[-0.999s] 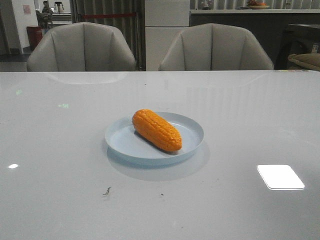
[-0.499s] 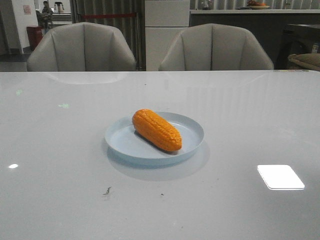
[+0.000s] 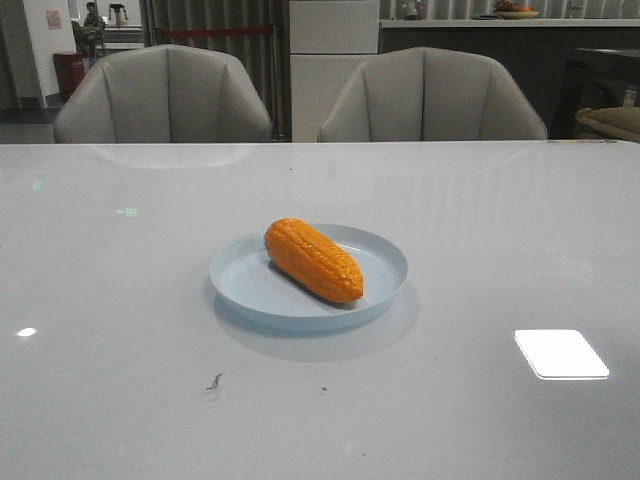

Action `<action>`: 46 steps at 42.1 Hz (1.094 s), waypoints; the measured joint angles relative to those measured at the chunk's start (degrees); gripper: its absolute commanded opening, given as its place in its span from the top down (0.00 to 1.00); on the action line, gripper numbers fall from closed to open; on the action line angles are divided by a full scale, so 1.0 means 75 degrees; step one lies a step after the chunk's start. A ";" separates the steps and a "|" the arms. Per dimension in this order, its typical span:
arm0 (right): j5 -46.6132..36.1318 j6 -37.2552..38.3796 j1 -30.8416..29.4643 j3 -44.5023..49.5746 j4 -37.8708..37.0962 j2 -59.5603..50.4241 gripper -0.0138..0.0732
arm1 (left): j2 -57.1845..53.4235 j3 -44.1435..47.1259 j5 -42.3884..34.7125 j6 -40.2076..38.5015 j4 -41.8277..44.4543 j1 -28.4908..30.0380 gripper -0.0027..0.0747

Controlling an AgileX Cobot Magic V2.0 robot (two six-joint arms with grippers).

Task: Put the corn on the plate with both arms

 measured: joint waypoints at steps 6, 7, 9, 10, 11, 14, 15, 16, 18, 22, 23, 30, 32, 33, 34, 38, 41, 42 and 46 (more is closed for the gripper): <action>-0.0372 -0.0223 -0.0131 0.0167 -0.0091 -0.0693 0.53 | 0.0000 0.0000 0.0000 0.0000 0.0000 0.0000 0.85; -0.0515 -0.0264 -0.0180 0.0252 -0.0055 -0.0812 0.59 | 0.0000 0.0000 0.0000 0.0000 0.0000 0.0000 0.85; -0.0961 -0.0332 -0.0309 0.0540 0.0078 -0.1130 0.67 | 0.0000 0.0000 0.0000 0.0000 0.0000 0.0000 0.85; -0.1274 -0.0339 -0.0388 0.0698 0.0182 -0.1278 0.72 | 0.0000 0.0000 0.0000 0.0000 0.0000 0.0000 0.85; -0.1536 -0.0345 -0.0447 0.0882 0.0264 -0.1430 0.76 | 0.0000 0.0000 0.0000 0.0000 0.0000 0.0000 0.85; -0.2455 -0.0357 -0.0591 0.1684 0.0497 -0.2030 0.81 | 0.0000 0.0000 0.0000 0.0000 0.0000 0.0000 0.85; -0.2826 -0.0357 -0.0608 0.1925 0.0537 -0.2209 0.80 | 0.0000 0.0000 0.0000 0.0000 0.0000 0.0000 0.85; -0.3180 -0.0357 -0.0627 0.2253 0.0572 -0.2462 0.80 | 0.0000 0.0000 0.0000 0.0000 0.0000 0.0000 0.85; -0.3688 -0.0357 -0.0627 0.2740 0.0572 -0.2874 0.80 | 0.0000 0.0000 0.0000 0.0000 0.0000 0.0000 0.85; -0.4629 -0.0363 -0.0627 0.3826 0.0572 -0.3956 0.80 | 0.0000 0.0000 0.0000 0.0000 0.0000 0.0000 0.85; -0.4783 -0.0363 -0.0627 0.4117 0.0572 -0.4279 0.80 | 0.0000 0.0000 0.0000 0.0000 0.0000 0.0000 0.85; -0.5430 -0.0375 -0.0640 0.5775 0.0585 -0.6109 0.80 | 0.0000 0.0000 0.0018 0.0000 0.0000 0.0000 0.85; -0.5612 -0.0375 -0.0640 0.6153 0.0585 -0.6244 0.80 | 0.0000 0.0000 0.0003 0.0000 0.0000 0.0000 0.85; -0.5565 -0.0375 -0.0640 0.6324 0.0585 -0.6269 0.80 | 0.0000 0.0000 0.0003 0.0000 0.0000 0.0000 0.85; -0.5483 -0.0375 -0.0640 0.6424 0.0585 -0.6290 0.80 | 0.0000 0.0000 0.0003 0.0000 0.0000 0.0000 0.85; -0.5175 -0.0375 -0.0640 0.6543 0.0585 -0.6303 0.80 | 0.0000 0.0000 0.0018 0.0000 0.0000 0.0000 0.85; -0.5218 -0.0375 -0.0630 0.6543 0.0585 -0.6303 0.80 | 0.0000 0.0000 0.0018 0.0000 0.0000 0.0000 0.85; -0.5257 -0.0375 -0.0630 0.6543 0.0585 -0.6303 0.80 | 0.0000 0.0000 0.0018 0.0000 0.0000 0.0000 0.85; -0.5436 -0.0375 -0.0630 0.6543 0.0585 -0.6320 0.80 | 0.0000 0.0000 0.0018 0.0000 -0.0004 0.0000 0.85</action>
